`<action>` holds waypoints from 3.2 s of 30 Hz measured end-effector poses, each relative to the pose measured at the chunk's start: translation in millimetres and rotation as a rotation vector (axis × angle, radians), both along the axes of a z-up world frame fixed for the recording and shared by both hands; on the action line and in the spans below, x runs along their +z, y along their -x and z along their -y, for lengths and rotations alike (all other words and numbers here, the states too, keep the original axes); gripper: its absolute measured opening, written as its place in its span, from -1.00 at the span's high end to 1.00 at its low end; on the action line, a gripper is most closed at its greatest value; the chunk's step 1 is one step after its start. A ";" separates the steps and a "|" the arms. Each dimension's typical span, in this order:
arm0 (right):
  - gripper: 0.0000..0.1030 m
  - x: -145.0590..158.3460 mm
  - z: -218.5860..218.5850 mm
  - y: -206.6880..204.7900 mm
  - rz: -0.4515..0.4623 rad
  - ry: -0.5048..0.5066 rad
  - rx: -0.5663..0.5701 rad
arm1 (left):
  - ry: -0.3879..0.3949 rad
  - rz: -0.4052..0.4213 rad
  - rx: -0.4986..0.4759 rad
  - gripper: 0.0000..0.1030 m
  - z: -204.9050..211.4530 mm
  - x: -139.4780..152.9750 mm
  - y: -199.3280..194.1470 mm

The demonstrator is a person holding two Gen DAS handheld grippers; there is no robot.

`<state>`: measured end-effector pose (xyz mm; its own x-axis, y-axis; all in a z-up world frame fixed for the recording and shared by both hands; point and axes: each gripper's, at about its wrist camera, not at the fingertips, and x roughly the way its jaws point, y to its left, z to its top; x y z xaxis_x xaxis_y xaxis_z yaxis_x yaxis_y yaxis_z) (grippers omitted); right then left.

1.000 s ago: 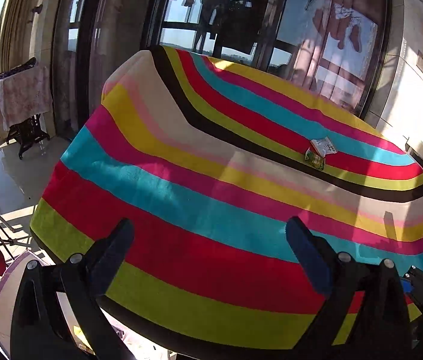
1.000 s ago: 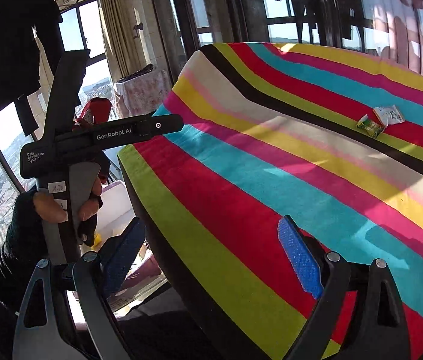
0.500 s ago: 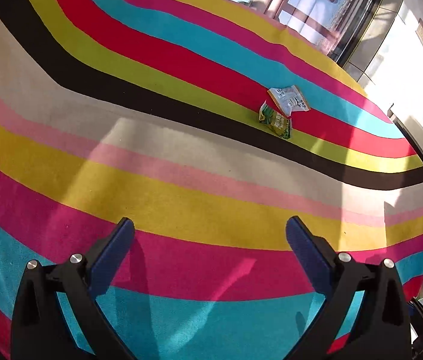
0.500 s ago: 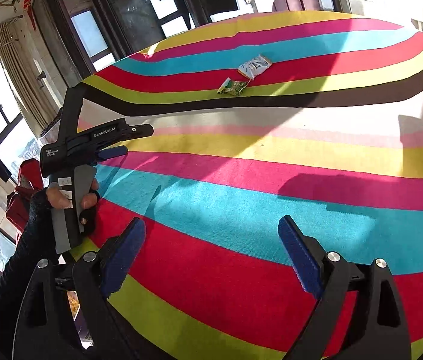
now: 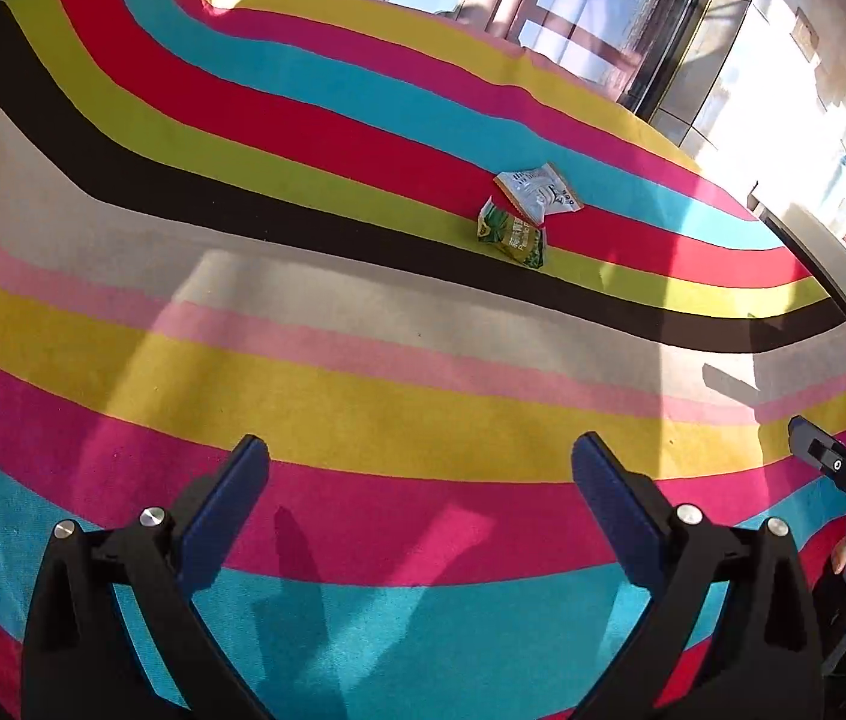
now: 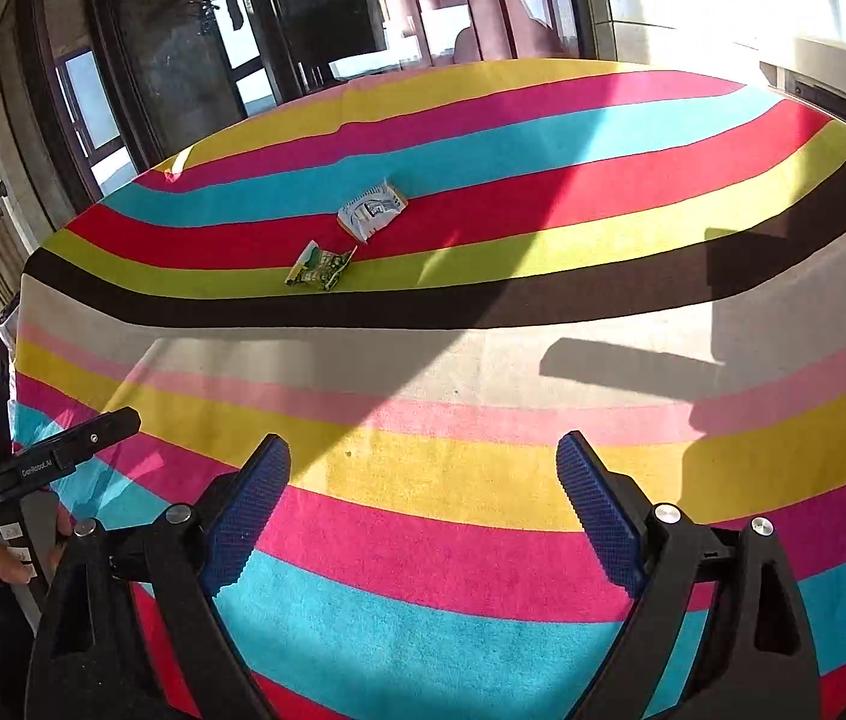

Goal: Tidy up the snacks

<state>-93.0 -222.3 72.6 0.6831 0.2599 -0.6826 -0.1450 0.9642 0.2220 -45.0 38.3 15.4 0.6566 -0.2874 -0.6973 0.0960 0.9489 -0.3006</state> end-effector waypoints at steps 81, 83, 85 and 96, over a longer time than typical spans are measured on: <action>0.32 -18.6 73.9 -23.6 0.129 -0.154 -0.119 | 0.014 -0.024 -0.055 0.29 157.0 6.2 -166.1; 0.32 -19.5 73.7 -24.3 0.124 -0.155 -0.115 | 0.031 0.006 -0.088 0.30 146.3 14.3 -134.3; 0.32 -19.7 73.0 -25.1 0.120 -0.155 -0.109 | 0.048 0.044 -0.119 0.42 132.7 24.4 -99.2; 0.31 -20.3 75.7 -24.2 0.114 -0.170 -0.137 | -0.028 -0.002 -0.126 -0.81 91.3 13.3 -61.4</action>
<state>-68.8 -298.0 52.3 0.7903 0.2640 -0.5530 -0.0486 0.9266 0.3729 16.3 -53.0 28.6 0.6148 -0.3482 -0.7076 0.2144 0.9373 -0.2749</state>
